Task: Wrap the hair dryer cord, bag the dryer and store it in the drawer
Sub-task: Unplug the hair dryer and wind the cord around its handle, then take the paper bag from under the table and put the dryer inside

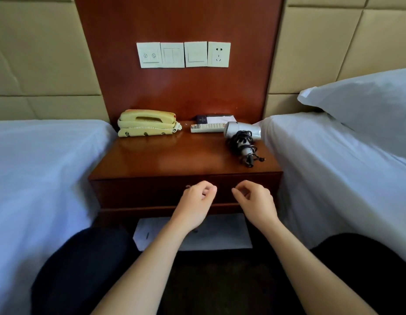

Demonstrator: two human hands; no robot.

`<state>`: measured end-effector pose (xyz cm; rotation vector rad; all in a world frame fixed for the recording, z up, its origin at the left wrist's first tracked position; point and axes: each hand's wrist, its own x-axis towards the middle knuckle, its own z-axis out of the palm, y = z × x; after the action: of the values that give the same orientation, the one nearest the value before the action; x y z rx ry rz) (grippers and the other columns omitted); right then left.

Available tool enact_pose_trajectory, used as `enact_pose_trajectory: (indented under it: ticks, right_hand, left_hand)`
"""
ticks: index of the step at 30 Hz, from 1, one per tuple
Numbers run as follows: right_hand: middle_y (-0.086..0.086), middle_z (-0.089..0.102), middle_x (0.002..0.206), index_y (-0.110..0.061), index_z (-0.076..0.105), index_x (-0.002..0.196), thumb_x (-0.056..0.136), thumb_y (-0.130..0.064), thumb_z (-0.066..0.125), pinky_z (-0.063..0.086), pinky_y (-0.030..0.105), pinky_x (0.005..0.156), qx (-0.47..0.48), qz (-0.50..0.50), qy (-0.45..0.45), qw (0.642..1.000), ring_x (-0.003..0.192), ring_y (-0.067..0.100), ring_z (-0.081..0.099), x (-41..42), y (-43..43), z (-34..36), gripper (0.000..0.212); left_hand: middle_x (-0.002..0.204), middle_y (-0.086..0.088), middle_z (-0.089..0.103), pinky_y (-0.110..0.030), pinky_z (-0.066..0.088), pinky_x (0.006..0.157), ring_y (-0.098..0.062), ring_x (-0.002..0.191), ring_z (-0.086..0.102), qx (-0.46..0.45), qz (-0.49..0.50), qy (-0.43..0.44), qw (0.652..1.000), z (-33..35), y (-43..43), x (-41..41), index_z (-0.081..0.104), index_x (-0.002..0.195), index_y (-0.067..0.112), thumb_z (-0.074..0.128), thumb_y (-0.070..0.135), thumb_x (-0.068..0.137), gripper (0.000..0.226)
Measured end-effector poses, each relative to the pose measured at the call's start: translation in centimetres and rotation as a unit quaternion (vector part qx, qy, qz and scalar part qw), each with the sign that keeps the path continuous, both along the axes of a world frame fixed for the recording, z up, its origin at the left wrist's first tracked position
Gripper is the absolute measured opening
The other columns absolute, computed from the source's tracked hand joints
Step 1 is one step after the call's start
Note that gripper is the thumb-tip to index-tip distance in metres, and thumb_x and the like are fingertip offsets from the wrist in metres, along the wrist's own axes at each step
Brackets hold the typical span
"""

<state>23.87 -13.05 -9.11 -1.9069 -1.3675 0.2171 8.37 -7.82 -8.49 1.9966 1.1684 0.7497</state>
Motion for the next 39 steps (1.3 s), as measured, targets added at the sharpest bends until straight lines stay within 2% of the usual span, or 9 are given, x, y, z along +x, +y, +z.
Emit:
enact_pose_trajectory:
  ticks: [6, 12, 15, 21, 26, 31, 33, 35, 39]
  right_hand:
    - [-0.009, 0.059, 0.071, -0.023, 0.063, 0.087, 0.09, -0.037, 0.056, 0.047, 0.029, 0.065, -0.117, 0.005, 0.05, 0.992, 0.075, 0.016, 0.061, -2.6, -0.4, -5.8, 0.016]
    - [-0.004, 0.061, 0.072, -0.023, 0.06, 0.07, 0.089, -0.029, 0.057, 0.049, 0.031, 0.071, -0.233, 0.01, 0.135, 0.963, 0.077, 0.018, 0.061, -3.6, 0.4, -13.7, 0.02]
    - [-0.005, 0.06, 0.077, -0.026, 0.056, 0.073, 0.091, -0.028, 0.056, 0.047, 0.029, 0.073, -0.285, 0.001, 0.175, 0.942, 0.078, 0.012, 0.058, -3.9, 0.7, -17.1, 0.018]
    - [0.003, 0.061, 0.071, -0.018, 0.06, 0.07, 0.092, -0.023, 0.056, 0.044, 0.026, 0.067, -0.348, -0.066, 0.293, 0.888, 0.07, 0.015, 0.057, -3.2, 2.0, -23.4, 0.023]
    - [0.006, 0.058, 0.068, -0.008, 0.063, 0.081, 0.093, -0.023, 0.054, 0.04, 0.024, 0.052, -0.368, -0.124, 0.387, 0.837, 0.059, 0.015, 0.052, -2.8, 4.0, -27.2, 0.022]
    - [0.005, 0.058, 0.075, -0.009, 0.062, 0.096, 0.092, -0.02, 0.056, 0.044, 0.024, 0.055, -0.33, -0.213, 0.491, 0.778, 0.061, 0.014, 0.052, -2.4, 6.9, -29.6, 0.014]
    - [0.004, 0.059, 0.089, -0.014, 0.061, 0.104, 0.092, -0.015, 0.055, 0.049, 0.027, 0.067, -0.28, -0.248, 0.528, 0.762, 0.071, 0.015, 0.055, -2.3, 8.0, -30.2, 0.013]
    - [0.003, 0.058, 0.104, -0.019, 0.058, 0.113, 0.09, -0.013, 0.058, 0.051, 0.033, 0.082, -0.211, -0.297, 0.527, 0.768, 0.086, 0.018, 0.058, -2.3, 9.1, -30.9, 0.023]
    - [0.009, 0.04, 0.137, -0.021, 0.041, 0.136, 0.085, -0.017, 0.066, 0.039, 0.046, 0.107, -0.172, -0.321, 0.421, 0.83, 0.126, 0.028, 0.044, -2.0, 10.5, -32.0, 0.057]
  left_hand:
    - [0.091, -0.009, 0.069, -0.045, 0.052, 0.083, -0.024, 0.085, 0.066, -0.098, 0.059, 0.054, 0.992, -7.3, -1.3, -2.9, 0.063, 0.093, 0.016, 0.042, 0.039, 0.096, 0.031]
    - [0.096, -0.004, 0.065, -0.035, 0.053, 0.084, -0.018, 0.087, 0.065, -0.263, 0.142, 0.037, 0.954, -16.2, -1.2, -3.7, 0.062, 0.106, 0.014, 0.042, 0.036, 0.099, 0.031]
    - [0.089, -0.003, 0.064, -0.035, 0.053, 0.083, -0.019, 0.083, 0.064, -0.335, 0.18, 0.022, 0.925, -20.1, -1.6, -3.5, 0.059, 0.082, 0.019, 0.042, 0.034, 0.099, 0.028]
    - [0.083, -0.003, 0.059, -0.025, 0.04, 0.055, -0.015, 0.072, 0.056, -0.431, 0.215, -0.035, 0.876, -25.4, -1.2, -3.1, 0.058, 0.088, 0.014, 0.04, 0.028, 0.1, 0.026]
    - [0.091, -0.006, 0.062, -0.033, 0.047, 0.078, -0.02, 0.083, 0.059, -0.472, 0.258, -0.077, 0.839, -29.1, 1.0, -3.0, 0.059, 0.09, 0.013, 0.043, 0.029, 0.099, 0.024]
    - [0.101, -0.01, 0.066, -0.039, 0.05, 0.088, -0.021, 0.091, 0.061, -0.441, 0.395, -0.175, 0.787, -32.1, 3.6, -2.4, 0.061, 0.105, 0.012, 0.052, 0.019, 0.096, 0.015]
    - [0.112, -0.007, 0.062, -0.038, 0.049, 0.093, -0.019, 0.097, 0.058, -0.389, 0.411, -0.158, 0.809, -32.4, 4.6, -1.7, 0.061, 0.11, 0.017, 0.053, 0.017, 0.095, 0.018]
    - [0.12, -0.007, 0.055, -0.038, 0.045, 0.097, -0.021, 0.11, 0.053, -0.302, 0.394, -0.05, 0.867, -32.7, 5.4, -0.8, 0.059, 0.121, 0.016, 0.056, 0.02, 0.093, 0.028]
    - [0.14, -0.007, 0.04, -0.042, 0.03, 0.111, -0.024, 0.133, 0.035, -0.165, 0.293, 0.157, 0.928, -33.0, 7.1, 0.7, 0.048, 0.137, 0.023, 0.055, 0.033, 0.092, 0.046]
